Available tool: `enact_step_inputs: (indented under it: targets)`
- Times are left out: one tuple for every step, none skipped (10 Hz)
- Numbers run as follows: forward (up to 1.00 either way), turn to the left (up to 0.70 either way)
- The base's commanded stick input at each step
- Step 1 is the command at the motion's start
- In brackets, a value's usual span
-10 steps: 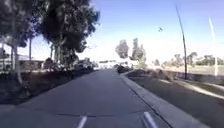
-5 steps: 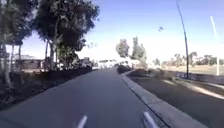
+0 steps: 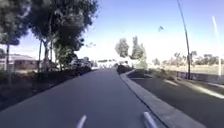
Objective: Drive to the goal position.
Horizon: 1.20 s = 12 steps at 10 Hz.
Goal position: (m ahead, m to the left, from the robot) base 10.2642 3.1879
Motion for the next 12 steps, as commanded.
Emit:
enact_step_inputs:
  targets:
    - [0.98, 0.00]
    - [0.98, 0.00]
    - [0.98, 0.00]
    - [0.98, 0.00]
    - [0.98, 0.00]
    - [0.98, 0.00]
    - [0.98, 0.00]
    - [0.98, 0.00]
    - [0.98, 0.00]
    - [0.98, 0.00]
    - [0.97, 0.00]
    - [0.95, 0.00]
